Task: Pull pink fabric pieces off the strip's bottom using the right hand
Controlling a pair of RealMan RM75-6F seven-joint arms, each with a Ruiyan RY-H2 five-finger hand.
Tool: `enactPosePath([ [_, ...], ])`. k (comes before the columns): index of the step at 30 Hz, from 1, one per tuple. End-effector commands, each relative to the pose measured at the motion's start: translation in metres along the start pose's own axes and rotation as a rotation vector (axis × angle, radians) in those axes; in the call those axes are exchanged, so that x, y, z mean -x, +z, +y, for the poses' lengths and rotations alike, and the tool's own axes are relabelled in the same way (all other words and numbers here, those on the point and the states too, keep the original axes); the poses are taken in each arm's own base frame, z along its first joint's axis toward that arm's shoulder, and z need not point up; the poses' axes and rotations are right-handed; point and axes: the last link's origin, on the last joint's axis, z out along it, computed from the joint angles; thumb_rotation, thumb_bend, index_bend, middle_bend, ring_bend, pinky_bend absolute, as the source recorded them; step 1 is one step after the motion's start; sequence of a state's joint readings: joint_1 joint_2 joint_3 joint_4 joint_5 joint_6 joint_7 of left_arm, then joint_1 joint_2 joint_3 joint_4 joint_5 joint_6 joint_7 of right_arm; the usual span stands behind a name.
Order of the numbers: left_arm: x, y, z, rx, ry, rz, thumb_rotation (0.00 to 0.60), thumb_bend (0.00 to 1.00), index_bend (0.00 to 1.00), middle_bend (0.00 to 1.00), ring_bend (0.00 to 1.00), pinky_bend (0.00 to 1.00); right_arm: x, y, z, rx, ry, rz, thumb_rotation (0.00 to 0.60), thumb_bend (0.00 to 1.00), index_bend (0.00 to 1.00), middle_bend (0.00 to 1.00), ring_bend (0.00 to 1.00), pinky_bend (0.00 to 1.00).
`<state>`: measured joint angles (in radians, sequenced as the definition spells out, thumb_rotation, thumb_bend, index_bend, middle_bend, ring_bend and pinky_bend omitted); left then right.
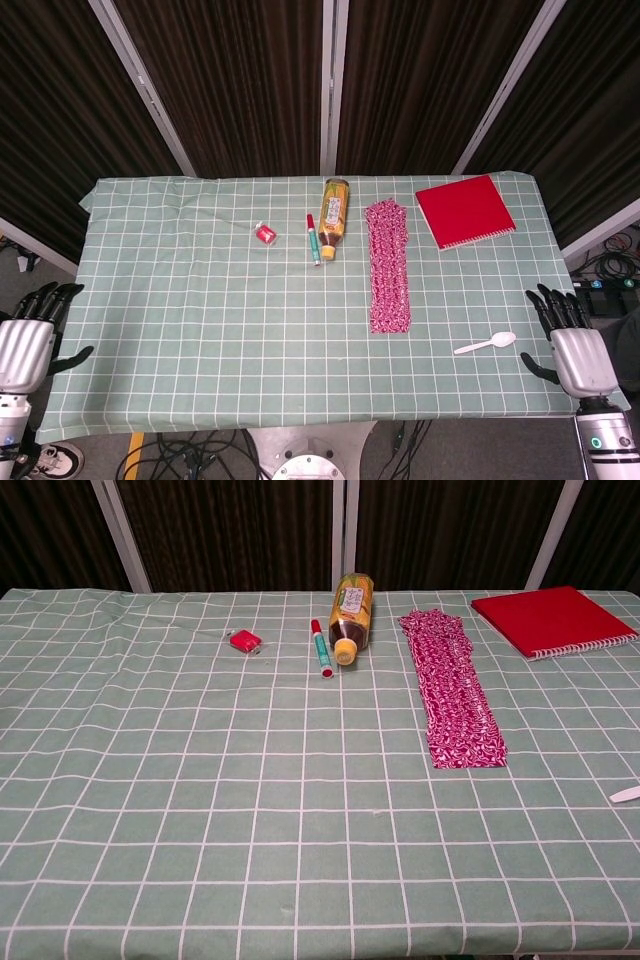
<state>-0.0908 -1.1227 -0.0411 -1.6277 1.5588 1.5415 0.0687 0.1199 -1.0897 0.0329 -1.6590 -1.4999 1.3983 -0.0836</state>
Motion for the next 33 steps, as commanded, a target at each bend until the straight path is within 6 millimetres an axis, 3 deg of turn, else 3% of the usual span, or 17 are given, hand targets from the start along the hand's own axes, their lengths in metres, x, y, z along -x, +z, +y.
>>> enactPosePath([
  [1,0.0,0.001,0.001,0.002,0.001,0.002,0.6,0.1,0.15,0.16,0.1,0.19,-0.001,0.001,0.001,0.001,0.001,0.005,0.6,0.13,0.0,0.0,0.0,0.0],
  [6,0.001,0.002,0.002,0.003,0.002,0.001,0.6,0.09,0.15,0.16,0.1,0.19,-0.001,0.002,0.0,-0.009,0.005,0.01,0.6,0.13,0.0,0.0,0.0,0.0],
  [8,0.002,0.002,0.002,0.001,0.004,-0.003,0.6,0.09,0.15,0.16,0.1,0.19,0.0,0.002,-0.001,-0.01,0.008,0.008,0.6,0.18,0.0,0.0,0.0,0.0],
  [9,0.002,0.002,0.002,0.001,0.004,-0.003,0.6,0.09,0.15,0.16,0.1,0.19,0.0,0.002,-0.001,-0.01,0.005,0.008,0.6,0.25,0.0,0.0,0.0,0.0],
  [11,0.002,0.002,0.002,0.002,0.004,-0.004,0.6,0.1,0.15,0.16,0.1,0.19,0.002,0.003,-0.001,-0.006,-0.006,0.003,0.6,0.62,0.0,0.0,0.0,0.0],
  [13,0.002,0.002,0.002,0.002,0.004,-0.003,0.6,0.1,0.15,0.16,0.1,0.19,0.003,0.003,-0.002,-0.001,-0.01,-0.008,0.6,0.88,0.0,0.01,0.0,0.0],
  [15,0.002,0.003,0.002,0.003,0.004,-0.003,0.6,0.1,0.15,0.16,0.1,0.19,0.004,0.005,-0.003,-0.001,-0.014,-0.008,0.6,0.99,0.0,0.03,0.0,0.02],
  [16,0.002,0.002,0.002,0.003,0.005,-0.004,0.6,0.1,0.15,0.16,0.1,0.19,0.004,0.005,-0.005,-0.006,-0.018,-0.006,0.6,1.0,0.0,0.06,0.04,0.1],
  [18,0.002,0.002,0.002,0.003,0.005,-0.006,0.6,0.1,0.15,0.16,0.1,0.19,0.006,0.005,-0.008,-0.017,-0.019,-0.011,0.6,1.0,0.0,0.2,0.21,0.31],
  [20,0.002,0.002,0.002,0.004,0.005,-0.008,0.6,0.1,0.15,0.16,0.1,0.19,0.009,0.005,-0.011,-0.033,-0.034,-0.03,0.6,1.0,0.0,0.53,0.51,0.54],
  [23,0.002,0.002,0.002,0.003,0.004,-0.008,0.6,0.09,0.15,0.16,0.1,0.19,0.018,0.004,-0.017,-0.053,-0.068,-0.061,0.6,1.0,0.0,0.76,0.68,0.65],
  [26,0.002,0.001,0.001,0.002,0.004,-0.007,0.6,0.1,0.15,0.16,0.1,0.19,0.028,0.003,-0.025,-0.074,-0.092,-0.092,0.6,1.0,0.0,0.86,0.74,0.69],
  [33,0.001,0.0,-0.002,-0.006,0.001,-0.008,0.6,0.09,0.15,0.16,0.1,0.19,0.052,0.006,-0.046,-0.125,-0.128,-0.188,0.6,1.0,0.0,0.89,0.76,0.69],
])
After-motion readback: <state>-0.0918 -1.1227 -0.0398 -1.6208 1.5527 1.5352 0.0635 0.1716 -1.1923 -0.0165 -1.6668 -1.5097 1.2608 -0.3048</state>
